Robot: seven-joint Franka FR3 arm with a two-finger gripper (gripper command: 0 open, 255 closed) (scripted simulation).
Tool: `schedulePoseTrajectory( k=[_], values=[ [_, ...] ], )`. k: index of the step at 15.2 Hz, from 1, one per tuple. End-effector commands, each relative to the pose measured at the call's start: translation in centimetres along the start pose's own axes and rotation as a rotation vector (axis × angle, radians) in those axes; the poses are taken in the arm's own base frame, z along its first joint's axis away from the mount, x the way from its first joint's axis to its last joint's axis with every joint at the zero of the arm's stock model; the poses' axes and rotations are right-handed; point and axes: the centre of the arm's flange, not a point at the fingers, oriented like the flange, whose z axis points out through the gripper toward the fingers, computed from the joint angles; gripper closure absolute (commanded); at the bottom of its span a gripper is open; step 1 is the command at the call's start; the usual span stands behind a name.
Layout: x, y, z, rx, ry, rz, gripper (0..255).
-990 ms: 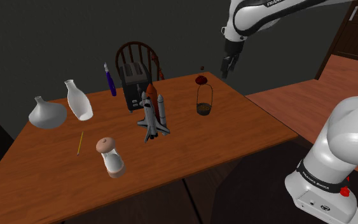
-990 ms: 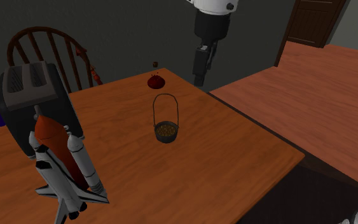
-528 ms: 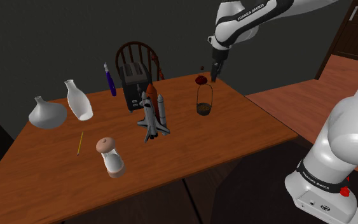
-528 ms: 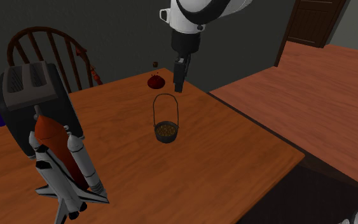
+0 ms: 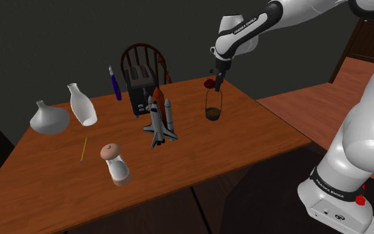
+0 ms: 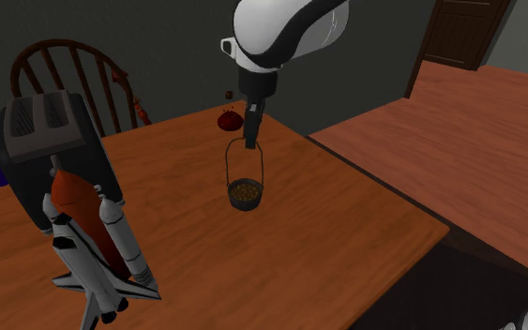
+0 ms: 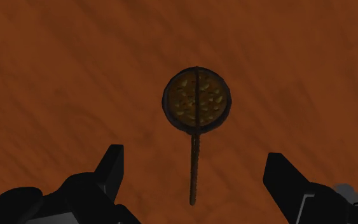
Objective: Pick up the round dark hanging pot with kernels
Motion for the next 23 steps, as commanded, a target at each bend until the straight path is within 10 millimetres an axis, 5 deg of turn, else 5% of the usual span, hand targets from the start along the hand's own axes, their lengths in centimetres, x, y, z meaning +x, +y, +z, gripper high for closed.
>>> schedulePoseTrajectory(
  k=[1, 4, 5, 14, 23],
  values=[
    [-0.1, -0.1, 1.1, 0.000, 0.001, 0.000, 0],
    [-0.2, -0.2, 1.9, 0.000, 0.001, 0.000, 0],
    [-0.2, -0.2, 1.9, 0.000, 0.001, 0.000, 255],
    [-0.2, -0.2, 1.9, 0.000, 0.001, 0.000, 255],
    [0.3, 0.2, -2.8, 0.000, 0.001, 0.000, 255]
  ],
)
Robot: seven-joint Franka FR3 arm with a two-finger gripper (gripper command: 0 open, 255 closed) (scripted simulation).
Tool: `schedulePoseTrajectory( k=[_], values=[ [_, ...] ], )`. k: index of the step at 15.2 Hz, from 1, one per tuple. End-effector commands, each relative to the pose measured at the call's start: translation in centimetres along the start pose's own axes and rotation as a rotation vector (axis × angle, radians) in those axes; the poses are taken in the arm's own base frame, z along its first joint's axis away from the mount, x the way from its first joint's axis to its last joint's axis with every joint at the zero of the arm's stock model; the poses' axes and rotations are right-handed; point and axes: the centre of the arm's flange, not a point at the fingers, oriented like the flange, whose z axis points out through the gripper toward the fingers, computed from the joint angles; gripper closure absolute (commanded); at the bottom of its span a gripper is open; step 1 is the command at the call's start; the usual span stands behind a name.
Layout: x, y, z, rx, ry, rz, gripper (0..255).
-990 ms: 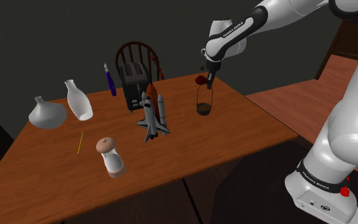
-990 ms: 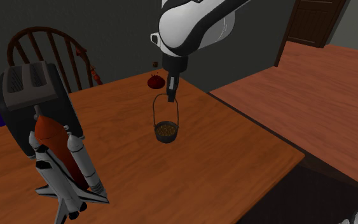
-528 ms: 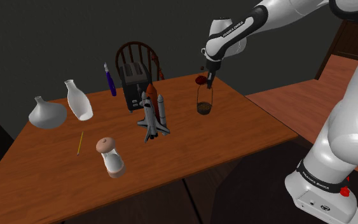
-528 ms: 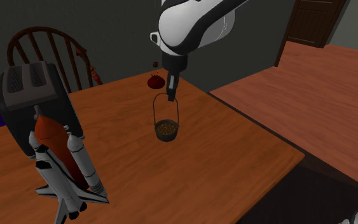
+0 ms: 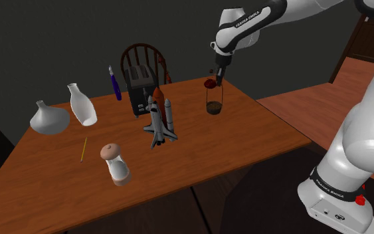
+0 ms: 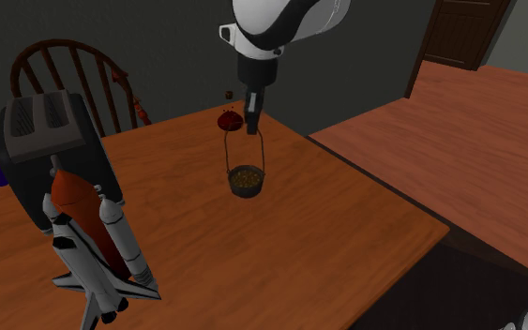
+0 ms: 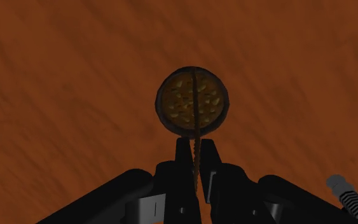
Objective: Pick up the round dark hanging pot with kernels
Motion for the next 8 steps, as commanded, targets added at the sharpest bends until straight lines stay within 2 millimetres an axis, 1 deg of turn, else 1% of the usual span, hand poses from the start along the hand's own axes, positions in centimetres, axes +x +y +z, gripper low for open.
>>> schedulePoseTrajectory(
  k=[1, 6, 8],
  values=[
    [0.0, 0.1, -1.1, 0.000, 0.000, 0.000, 255],
    [0.3, 0.3, -3.7, 0.000, 0.000, 0.000, 255],
    [0.3, 0.3, -3.8, 0.000, 0.000, 0.000, 255]
  ],
)
